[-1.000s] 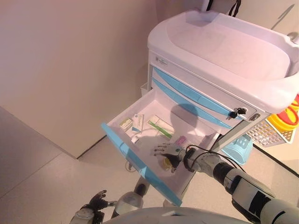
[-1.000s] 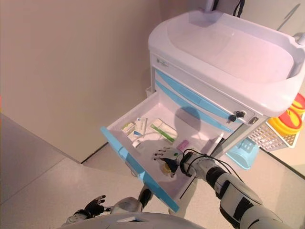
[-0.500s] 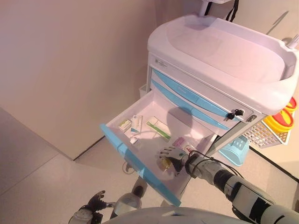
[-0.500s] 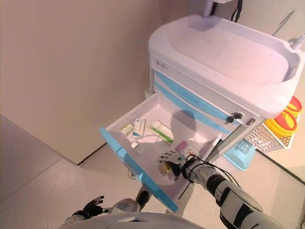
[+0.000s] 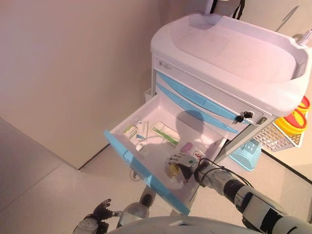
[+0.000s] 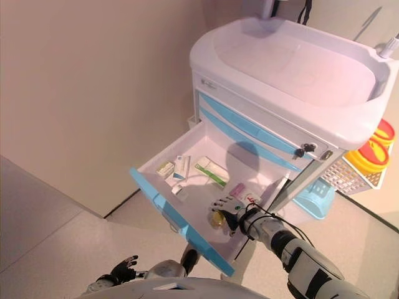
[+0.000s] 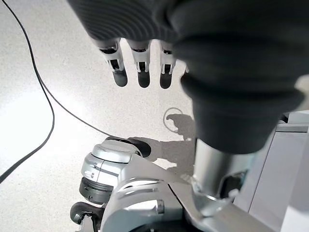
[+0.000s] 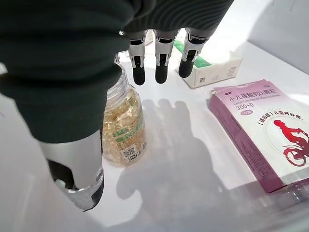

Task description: Open the drawer and pick up the medicine

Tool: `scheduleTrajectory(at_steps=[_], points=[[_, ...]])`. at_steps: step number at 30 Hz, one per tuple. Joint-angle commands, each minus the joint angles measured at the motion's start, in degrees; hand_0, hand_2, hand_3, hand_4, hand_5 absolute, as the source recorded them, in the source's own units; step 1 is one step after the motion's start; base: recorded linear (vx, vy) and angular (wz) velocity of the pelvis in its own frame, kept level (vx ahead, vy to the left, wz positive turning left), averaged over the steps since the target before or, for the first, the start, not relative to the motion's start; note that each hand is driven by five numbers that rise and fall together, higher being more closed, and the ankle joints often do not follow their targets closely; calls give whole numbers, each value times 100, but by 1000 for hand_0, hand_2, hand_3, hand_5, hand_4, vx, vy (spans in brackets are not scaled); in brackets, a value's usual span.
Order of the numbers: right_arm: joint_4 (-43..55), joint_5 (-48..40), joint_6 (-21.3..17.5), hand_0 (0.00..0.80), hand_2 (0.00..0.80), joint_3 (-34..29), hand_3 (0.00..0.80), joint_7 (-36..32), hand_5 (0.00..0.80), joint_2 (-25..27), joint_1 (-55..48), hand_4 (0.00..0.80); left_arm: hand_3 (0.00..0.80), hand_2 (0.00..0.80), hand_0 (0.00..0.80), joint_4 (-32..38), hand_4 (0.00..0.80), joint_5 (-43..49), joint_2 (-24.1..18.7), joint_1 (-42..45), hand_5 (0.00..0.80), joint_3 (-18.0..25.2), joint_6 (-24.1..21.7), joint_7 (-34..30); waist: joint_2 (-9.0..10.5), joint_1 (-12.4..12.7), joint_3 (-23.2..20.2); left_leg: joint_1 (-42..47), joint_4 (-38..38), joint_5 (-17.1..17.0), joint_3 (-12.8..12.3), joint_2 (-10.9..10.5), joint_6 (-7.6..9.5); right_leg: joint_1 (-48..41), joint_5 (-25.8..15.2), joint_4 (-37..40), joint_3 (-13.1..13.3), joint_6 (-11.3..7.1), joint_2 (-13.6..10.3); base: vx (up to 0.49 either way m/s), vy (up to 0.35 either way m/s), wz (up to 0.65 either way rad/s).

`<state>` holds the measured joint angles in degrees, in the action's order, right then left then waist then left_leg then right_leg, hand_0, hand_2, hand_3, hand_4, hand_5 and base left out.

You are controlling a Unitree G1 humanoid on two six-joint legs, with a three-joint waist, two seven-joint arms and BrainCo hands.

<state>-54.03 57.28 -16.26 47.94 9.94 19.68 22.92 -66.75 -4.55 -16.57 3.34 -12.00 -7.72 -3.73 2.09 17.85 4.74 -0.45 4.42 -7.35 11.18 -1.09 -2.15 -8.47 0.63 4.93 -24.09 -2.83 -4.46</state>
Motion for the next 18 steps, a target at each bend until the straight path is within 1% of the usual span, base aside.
scheduleTrajectory(at_steps=[1, 18], points=[[174, -250, -53, 0, 0, -38, 0, 294, 0, 45, 203, 0, 0, 0, 0, -431, 0, 54, 97, -224, 0, -244, -185, 42, 62, 35, 7, 48, -111, 714, -74, -256, 151, 350, 278, -639, 304, -150, -316, 0, 0, 0], [416, -244, -188, 0, 0, -83, 0, 375, 0, 73, 121, 0, 0, 0, 0, -507, 0, 104, 131, -168, 0, -191, -227, 60, 82, 32, -4, 89, -99, 737, -72, -255, 161, 342, 293, -666, 295, -154, -329, 0, 0, 0]])
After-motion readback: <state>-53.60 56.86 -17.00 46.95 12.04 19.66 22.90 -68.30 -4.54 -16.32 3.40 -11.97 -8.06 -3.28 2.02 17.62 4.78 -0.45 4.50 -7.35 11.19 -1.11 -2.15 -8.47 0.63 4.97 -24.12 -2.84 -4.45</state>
